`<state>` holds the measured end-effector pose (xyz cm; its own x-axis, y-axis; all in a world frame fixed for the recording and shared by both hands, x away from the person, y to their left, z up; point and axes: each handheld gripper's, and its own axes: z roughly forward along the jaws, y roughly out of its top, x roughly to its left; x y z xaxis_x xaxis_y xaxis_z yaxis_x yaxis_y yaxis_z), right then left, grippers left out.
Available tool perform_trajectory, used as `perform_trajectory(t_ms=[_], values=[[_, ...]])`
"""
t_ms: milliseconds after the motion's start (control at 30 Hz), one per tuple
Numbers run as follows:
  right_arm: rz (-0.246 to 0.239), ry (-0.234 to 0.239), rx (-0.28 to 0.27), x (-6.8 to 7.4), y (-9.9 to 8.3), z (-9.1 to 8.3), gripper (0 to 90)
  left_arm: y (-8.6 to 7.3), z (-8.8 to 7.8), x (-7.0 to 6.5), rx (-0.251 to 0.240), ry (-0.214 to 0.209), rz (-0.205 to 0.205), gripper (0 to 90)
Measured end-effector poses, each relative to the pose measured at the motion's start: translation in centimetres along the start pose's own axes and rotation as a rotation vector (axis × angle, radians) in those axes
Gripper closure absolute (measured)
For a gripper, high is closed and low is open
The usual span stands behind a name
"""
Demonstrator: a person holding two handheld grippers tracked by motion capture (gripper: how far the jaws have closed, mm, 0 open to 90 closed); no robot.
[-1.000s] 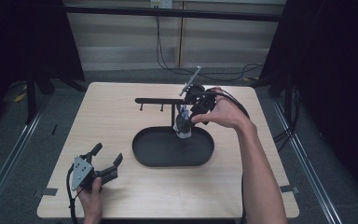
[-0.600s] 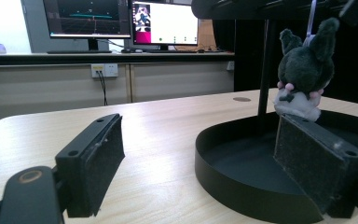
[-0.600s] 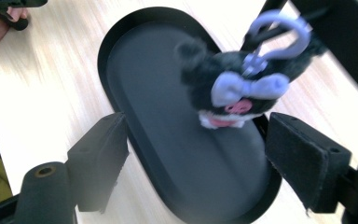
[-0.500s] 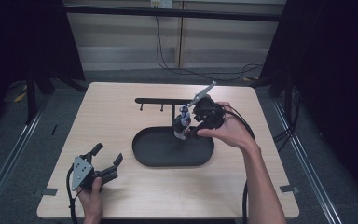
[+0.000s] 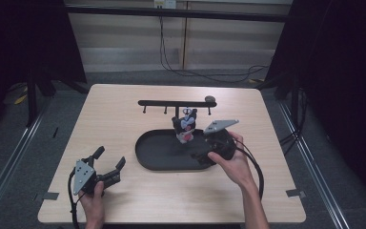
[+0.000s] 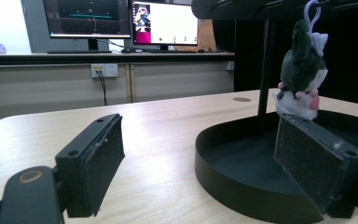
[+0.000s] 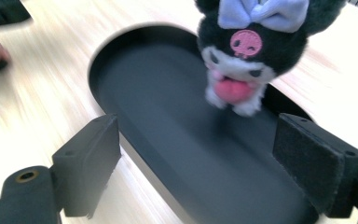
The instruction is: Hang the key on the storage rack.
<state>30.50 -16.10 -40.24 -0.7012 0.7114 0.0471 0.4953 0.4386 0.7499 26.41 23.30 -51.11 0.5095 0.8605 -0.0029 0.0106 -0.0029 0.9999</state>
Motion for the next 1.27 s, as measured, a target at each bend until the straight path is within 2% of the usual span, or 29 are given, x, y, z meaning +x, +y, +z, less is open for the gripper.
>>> perform_trajectory(t_ms=[33, 100, 133, 167, 233, 267, 300, 367, 400, 433, 567, 700, 733, 767, 800, 833, 867, 900, 933, 967, 1000, 1033, 1067, 1133, 1167, 1267], values=[[0.0, 0.0, 0.0, 0.0, 0.0, 0.0, 14.5, 0.0, 0.0, 0.0, 0.0, 0.0, 0.0, 15.4], [0.032, 0.019, -0.062, 0.2, -1.1, 0.2, 14.3, 0.0, 0.0, 0.0, 0.0, 0.0, 0.001, 15.4], [0.048, -0.045, -0.114, 0.9, -2.4, 0.3, 14.7, 0.0, 0.0, 0.0, 0.001, -0.001, 0.002, 15.4], [0.048, -0.045, -0.114, 0.9, -2.4, 0.3, 14.7, 0.0, 0.0, 0.0, 0.001, -0.001, 0.002, 15.4], [0.053, -0.09, -0.167, 1.5, -3.4, 0.3, 14.4, 0.0, 0.0, 0.0, -0.001, -0.002, 0.0, 15.4], [0.042, -0.156, -0.19, 2.2, -4.5, 0.5, 14.5, 0.0, 0.0, 0.0, -0.001, -0.003, 0.0, 15.4], [0.042, -0.156, -0.19, 2.2, -4.5, 0.5, 14.5, 0.0, 0.0, 0.0, -0.001, -0.003, 0.0, 15.4], [0.028, -0.261, -0.238, 2.8, -5.8, 1.0, 15.9, 0.0, 0.0, 0.0, 0.001, -0.002, 0.001, 15.4], [0.05, -0.354, -0.294, 3.2, -6.9, 1.4, 17.1, 0.0, 0.0, 0.0, 0.001, -0.002, 0.001, 15.4], [0.05, -0.354, -0.294, 3.2, -6.9, 1.4, 17.1, 0.0, 0.0, 0.0, 0.001, -0.002, 0.001, 15.4], [0.114, -0.422, -0.363, 3.3, -8.7, 2.3, 17.4, 0.0, 0.0, 0.0, 0.001, -0.002, 0.001, 15.4], [0.116, -0.484, -0.407, 3.7, -9.8, 2.9, 17.3, 0.0, 0.0, 0.0, 0.001, -0.002, 0.001, 15.4], [0.125, -0.513, -0.451, 3.9, -10.3, 3.1, 17.3, 0.0, 0.0, 0.0, 0.001, -0.002, 0.001, 15.4], [0.125, -0.513, -0.451, 3.9, -10.3, 3.1, 17.3, 0.0, 0.0, 0.0, -0.001, -0.002, -0.001, 15.4], [0.14, -0.525, -0.505, 4.1, -10.9, 3.3, 17.8, 0.0, 0.0, 0.0, 0.001, -0.002, 0.001, 15.4], [0.14, -0.525, -0.505, 4.1, -10.9, 3.3, 17.8, 0.0, 0.0, 0.0, 0.001, -0.002, 0.001, 15.4], [0.126, -0.544, -0.554, 4.3, -11.4, 3.3, 17.6, 0.0, 0.0, 0.0, 0.001, -0.002, 0.002, 15.4], [0.126, -0.544, -0.554, 4.3, -11.4, 3.3, 17.6, 0.0, 0.0, 0.0, 0.002, -0.002, 0.002, 15.4], [0.12, -0.547, -0.602, 4.5, -11.7, 3.1, 17.0, 0.0, 0.0, 0.0, 0.002, -0.002, 0.002, 15.4], [0.12, -0.547, -0.602, 4.5, -11.7, 3.1, 17.0, 0.0, 0.0, 0.0, 0.001, -0.002, 0.001, 15.4], [0.124, -0.533, -0.662, 4.6, -12.2, 2.8, 15.9, 0.0, 0.0, 0.0, 0.0, -0.002, 0.001, 15.4], [0.124, -0.533, -0.662, 4.6, -12.2, 2.8, 15.9, 0.0, 0.0, 0.0, 0.0, -0.002, 0.001, 15.4], [0.135, -0.526, -0.725, 4.6, -12.8, 2.4, 14.8, 0.0, 0.0, 0.0, 0.002, -0.002, 0.001, 15.4], [0.132, -0.518, -0.739, 4.6, -12.9, 2.3, 14.6, 0.0, 0.0, 0.0, 0.001, -0.002, 0.001, 15.4], [0.115, -0.498, -0.742, 4.6, -13.0, 2.2, 14.1, 0.0, 0.0, 0.0, 0.002, -0.002, 0.001, 15.4], [0.095, -0.49, -0.733, 4.7, -12.9, 2.3, 14.3, 0.0, 0.0, 0.0, 0.002, -0.002, 0.001, 15.4]])
